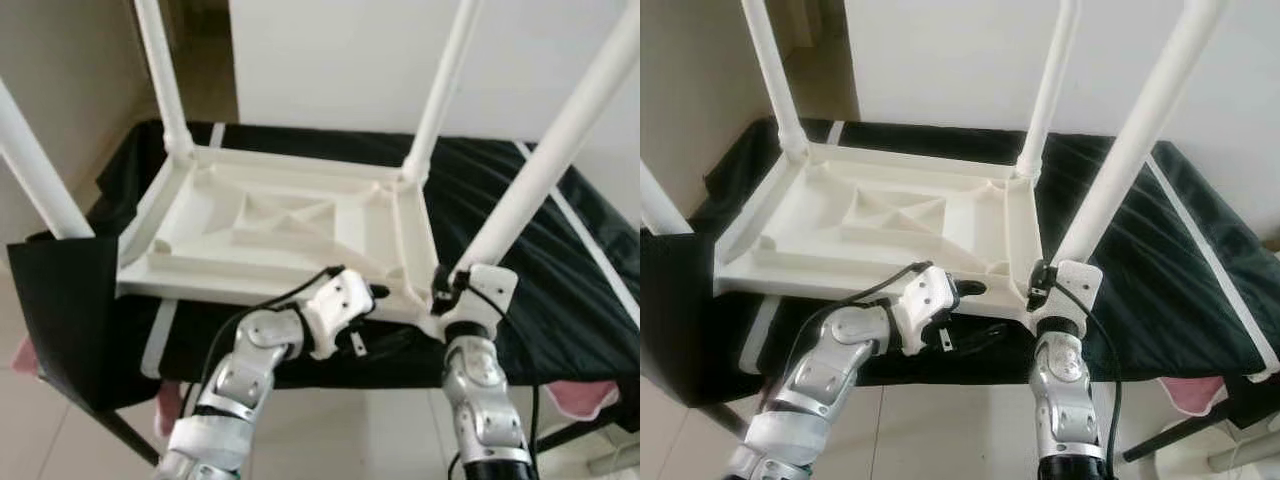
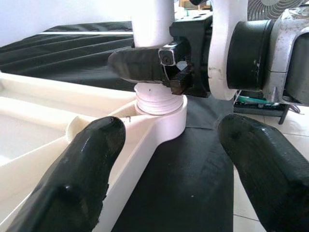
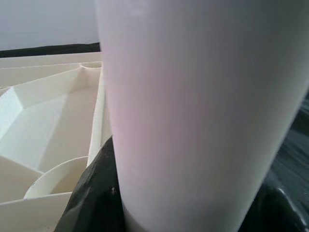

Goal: Building children table

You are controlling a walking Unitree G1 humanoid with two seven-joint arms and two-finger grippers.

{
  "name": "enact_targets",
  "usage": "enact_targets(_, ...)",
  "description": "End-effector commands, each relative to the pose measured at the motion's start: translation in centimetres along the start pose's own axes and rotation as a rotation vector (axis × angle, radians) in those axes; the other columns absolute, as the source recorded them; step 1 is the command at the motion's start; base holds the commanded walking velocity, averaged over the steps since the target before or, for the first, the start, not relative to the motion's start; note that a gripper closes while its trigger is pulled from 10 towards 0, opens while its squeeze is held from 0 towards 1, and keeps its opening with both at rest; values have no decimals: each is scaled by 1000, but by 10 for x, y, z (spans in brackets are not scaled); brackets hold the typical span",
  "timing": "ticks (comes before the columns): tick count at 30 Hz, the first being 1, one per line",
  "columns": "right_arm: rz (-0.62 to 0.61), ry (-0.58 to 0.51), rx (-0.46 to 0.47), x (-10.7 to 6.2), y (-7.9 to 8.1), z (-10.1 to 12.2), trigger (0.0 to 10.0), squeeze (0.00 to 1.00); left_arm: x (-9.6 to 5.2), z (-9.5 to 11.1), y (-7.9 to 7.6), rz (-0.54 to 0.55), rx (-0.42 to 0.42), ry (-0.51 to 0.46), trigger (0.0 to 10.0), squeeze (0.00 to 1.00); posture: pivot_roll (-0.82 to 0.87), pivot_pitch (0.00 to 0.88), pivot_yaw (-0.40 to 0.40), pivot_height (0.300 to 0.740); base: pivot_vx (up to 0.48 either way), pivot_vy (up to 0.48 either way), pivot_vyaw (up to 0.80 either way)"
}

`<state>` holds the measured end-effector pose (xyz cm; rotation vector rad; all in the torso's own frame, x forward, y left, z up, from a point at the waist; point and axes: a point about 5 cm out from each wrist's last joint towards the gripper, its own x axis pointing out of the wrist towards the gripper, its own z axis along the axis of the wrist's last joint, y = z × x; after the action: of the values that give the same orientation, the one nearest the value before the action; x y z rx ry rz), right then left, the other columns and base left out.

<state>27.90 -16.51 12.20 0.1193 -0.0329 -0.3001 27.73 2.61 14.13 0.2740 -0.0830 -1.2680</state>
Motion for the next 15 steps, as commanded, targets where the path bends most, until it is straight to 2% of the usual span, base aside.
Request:
enact_targets(1,-59,89,28,-3,-4,-15,10000,0,5,5,6,114,2,-12,10000,0,-24,22,-49,740,0,0,0)
enact_targets(4,-51,83,51,-5,-2,-15,10000,0,5,5,6,113,4,-12,10000,0,-22,20,-48,740,0,0,0)
enact_targets(9,-38,62,37,-4,4,-11,10000,0,5,5,7,111,10,-7,10000,0,-23,18,-46,740,0,0,0)
enact_targets(14,-28,51,51,-2,2,-9,10000,0,4,5,9,112,17,-4,10000,0,-21,14,-43,740,0,0,0)
enact_targets(15,-23,49,67,-1,2,-9,10000,286,4,5,9,112,19,-2,10000,0,-21,14,-43,740,0,0,0)
